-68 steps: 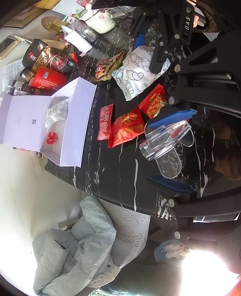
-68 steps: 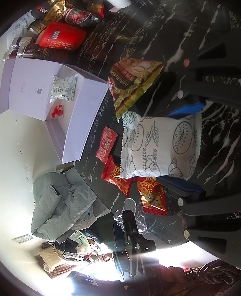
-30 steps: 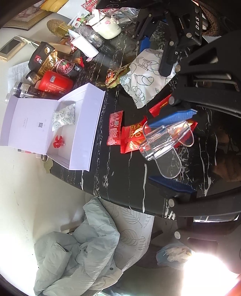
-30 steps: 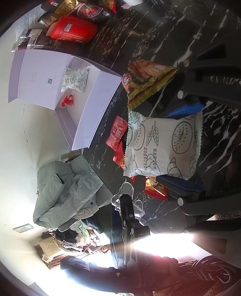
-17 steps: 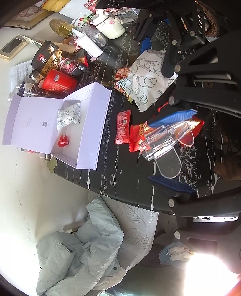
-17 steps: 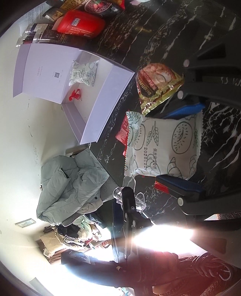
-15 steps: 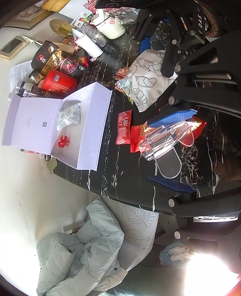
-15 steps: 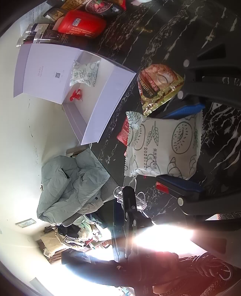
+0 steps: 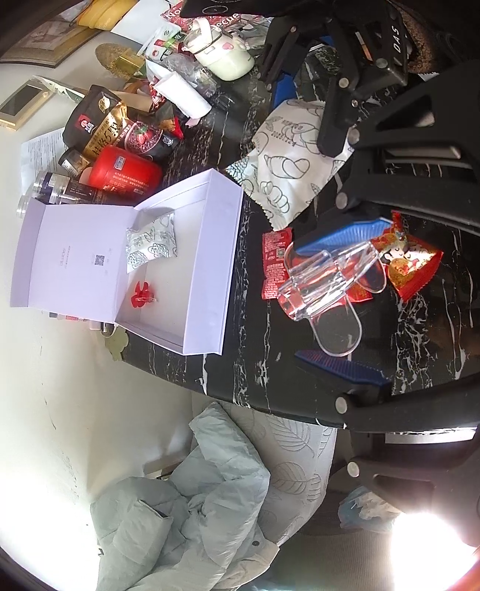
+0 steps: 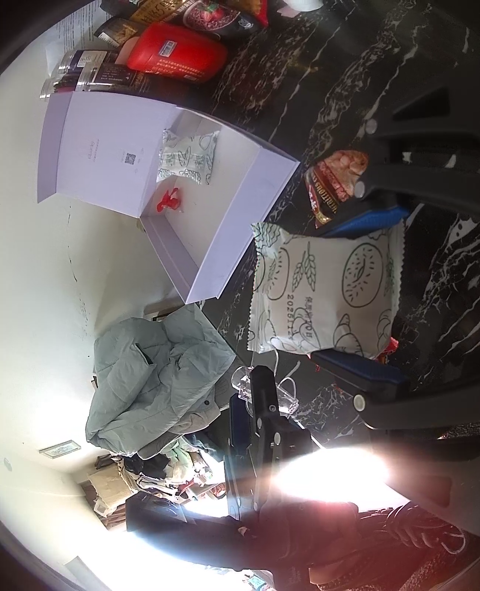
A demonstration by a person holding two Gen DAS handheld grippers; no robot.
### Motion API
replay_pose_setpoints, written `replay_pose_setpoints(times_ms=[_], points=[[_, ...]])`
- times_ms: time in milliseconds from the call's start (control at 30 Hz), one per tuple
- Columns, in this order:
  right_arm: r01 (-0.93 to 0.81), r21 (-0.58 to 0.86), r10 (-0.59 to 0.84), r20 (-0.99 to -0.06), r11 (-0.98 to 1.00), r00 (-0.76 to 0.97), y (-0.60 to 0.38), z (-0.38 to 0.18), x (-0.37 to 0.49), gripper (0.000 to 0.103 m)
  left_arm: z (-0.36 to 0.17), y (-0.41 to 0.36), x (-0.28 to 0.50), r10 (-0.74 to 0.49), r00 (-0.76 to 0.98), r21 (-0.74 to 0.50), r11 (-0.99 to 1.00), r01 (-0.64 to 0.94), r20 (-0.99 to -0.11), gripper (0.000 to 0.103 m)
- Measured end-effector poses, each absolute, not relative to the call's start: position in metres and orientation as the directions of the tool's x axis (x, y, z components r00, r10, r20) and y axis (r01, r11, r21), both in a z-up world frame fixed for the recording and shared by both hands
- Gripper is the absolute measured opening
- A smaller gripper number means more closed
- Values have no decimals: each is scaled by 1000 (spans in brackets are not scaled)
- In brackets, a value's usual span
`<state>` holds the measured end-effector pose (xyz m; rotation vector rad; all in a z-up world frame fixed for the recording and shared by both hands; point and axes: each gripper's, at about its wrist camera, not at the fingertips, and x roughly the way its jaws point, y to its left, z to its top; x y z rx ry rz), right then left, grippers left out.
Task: Organize objects
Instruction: 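Grasp the white pouch with the right tool while the left tool grasps the clear plastic holder, then lift and carry the clear holder and white pouch over the lavender box with both tools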
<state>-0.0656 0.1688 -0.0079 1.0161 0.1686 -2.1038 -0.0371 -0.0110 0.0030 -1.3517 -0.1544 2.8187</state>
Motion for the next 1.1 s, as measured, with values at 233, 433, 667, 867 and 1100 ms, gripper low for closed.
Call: replay_pose_setpoints(times_ms=[233, 433, 667, 867, 1100], points=[[677, 189, -578, -706, -711, -410, 177, -1, -84, 59, 8, -1, -60, 78, -631, -92, -996, -10, -772, 52], [656, 185, -564, -705, -732, -430, 185, 1, -103, 59, 8, 10, -83, 101, -624, -89, -995, -51, -775, 52], [634, 183, -550, -705, -751, -448, 194, 1, -126, 59, 7, 21, -113, 123, -616, -86, -992, -90, -778, 52], [627, 176, -547, -695, -759, -467, 197, 6, -148, 59, 10, 25, -137, 142, -623, -90, -989, -113, -769, 52], [629, 151, -544, -675, -763, -498, 193, 19, -175, 59, 18, 24, -165, 152, -640, -92, -988, -126, -753, 52]])
